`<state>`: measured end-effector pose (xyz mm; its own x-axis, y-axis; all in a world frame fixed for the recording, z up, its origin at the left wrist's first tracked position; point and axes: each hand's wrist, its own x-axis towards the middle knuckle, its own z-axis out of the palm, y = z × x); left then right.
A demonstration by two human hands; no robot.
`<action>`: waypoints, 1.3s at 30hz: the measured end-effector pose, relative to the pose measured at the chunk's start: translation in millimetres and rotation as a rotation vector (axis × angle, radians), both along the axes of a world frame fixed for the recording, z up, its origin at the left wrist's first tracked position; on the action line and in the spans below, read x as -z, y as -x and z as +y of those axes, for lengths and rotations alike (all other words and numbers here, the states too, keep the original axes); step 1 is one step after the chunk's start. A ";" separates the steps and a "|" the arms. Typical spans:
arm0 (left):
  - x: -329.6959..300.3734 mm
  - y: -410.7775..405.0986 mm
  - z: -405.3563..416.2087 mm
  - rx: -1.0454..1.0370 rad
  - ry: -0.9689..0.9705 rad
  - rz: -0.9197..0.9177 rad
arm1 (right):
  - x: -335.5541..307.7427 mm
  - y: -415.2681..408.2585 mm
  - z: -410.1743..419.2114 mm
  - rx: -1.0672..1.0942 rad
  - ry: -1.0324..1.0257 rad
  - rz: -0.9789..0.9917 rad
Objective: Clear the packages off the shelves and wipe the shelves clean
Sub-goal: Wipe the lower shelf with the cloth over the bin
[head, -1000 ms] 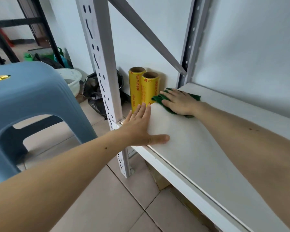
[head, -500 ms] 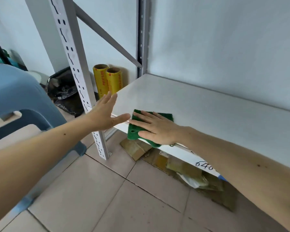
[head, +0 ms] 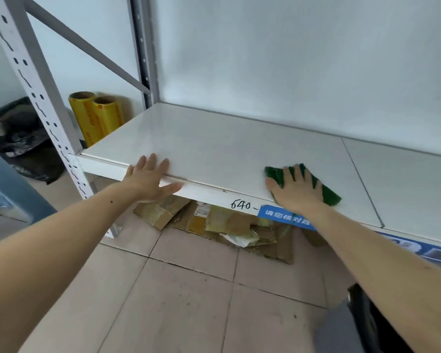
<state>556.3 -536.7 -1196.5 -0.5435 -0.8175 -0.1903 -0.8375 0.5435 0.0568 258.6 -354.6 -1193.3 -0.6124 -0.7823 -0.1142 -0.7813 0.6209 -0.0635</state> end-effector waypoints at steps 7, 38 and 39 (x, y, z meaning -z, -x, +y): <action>-2.7 20.2 13.9 -0.036 0.007 0.014 | -2.3 -61.0 -13.0 -0.510 0.071 -0.004; 47.5 248.9 317.2 0.480 -0.832 0.131 | 17.1 95.2 424.3 0.882 0.122 -0.268; 50.4 249.0 319.4 0.455 -0.863 0.133 | 22.3 92.9 424.1 0.887 0.114 -0.288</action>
<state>307.2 -217.4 -1246.9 -0.8321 -0.1341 -0.5381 -0.5166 0.5404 0.6642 165.7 69.5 -1215.6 -0.9504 -0.0587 -0.3055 0.0299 0.9603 -0.2773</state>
